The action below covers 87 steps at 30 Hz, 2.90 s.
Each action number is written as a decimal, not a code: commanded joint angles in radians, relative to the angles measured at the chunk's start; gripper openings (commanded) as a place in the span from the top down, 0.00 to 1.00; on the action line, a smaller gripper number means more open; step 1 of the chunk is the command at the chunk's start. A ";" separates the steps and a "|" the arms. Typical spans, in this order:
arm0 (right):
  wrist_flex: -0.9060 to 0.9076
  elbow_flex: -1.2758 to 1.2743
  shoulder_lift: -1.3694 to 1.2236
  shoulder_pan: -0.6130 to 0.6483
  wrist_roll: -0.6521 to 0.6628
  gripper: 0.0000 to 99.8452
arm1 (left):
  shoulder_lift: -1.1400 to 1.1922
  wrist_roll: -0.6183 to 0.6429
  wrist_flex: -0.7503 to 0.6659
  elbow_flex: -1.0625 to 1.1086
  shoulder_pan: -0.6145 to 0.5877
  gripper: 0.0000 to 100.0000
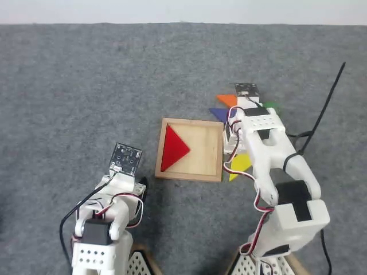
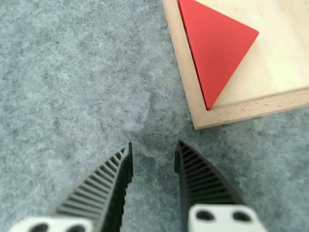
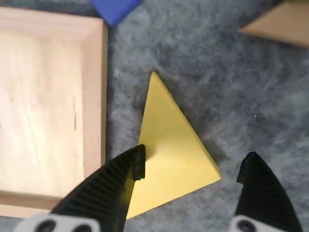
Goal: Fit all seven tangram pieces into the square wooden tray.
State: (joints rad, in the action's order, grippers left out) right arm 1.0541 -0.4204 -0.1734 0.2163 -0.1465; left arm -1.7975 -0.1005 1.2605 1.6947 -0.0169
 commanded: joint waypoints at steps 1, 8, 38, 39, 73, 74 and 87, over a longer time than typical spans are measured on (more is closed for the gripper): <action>-0.005 -0.006 -0.005 -0.010 -0.018 0.68 | -0.020 0.008 0.003 -0.010 -0.005 0.86; -0.007 -0.028 -0.007 0.031 -0.012 0.75 | -0.020 0.008 0.003 -0.010 -0.005 0.86; 0.079 -0.107 0.183 0.116 0.064 0.82 | -0.020 0.008 0.003 -0.010 -0.005 0.86; 0.053 -0.144 0.220 0.133 0.066 0.83 | -0.020 0.008 0.003 -0.010 -0.005 0.86; 0.042 -0.287 0.490 -0.213 0.144 0.86 | -0.020 0.008 0.003 -0.010 -0.005 0.86; 0.045 -0.328 0.575 -0.213 0.146 0.86 | -0.020 0.008 0.003 -0.010 -0.005 0.86; 0.070 -0.793 1.250 -0.380 0.379 0.86 | -0.020 0.011 0.003 -0.010 -0.002 0.86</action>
State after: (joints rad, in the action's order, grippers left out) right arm 1.1216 -1.1861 1.0357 -0.0813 0.1695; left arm -1.7975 -0.1005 1.2605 1.6947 -0.0169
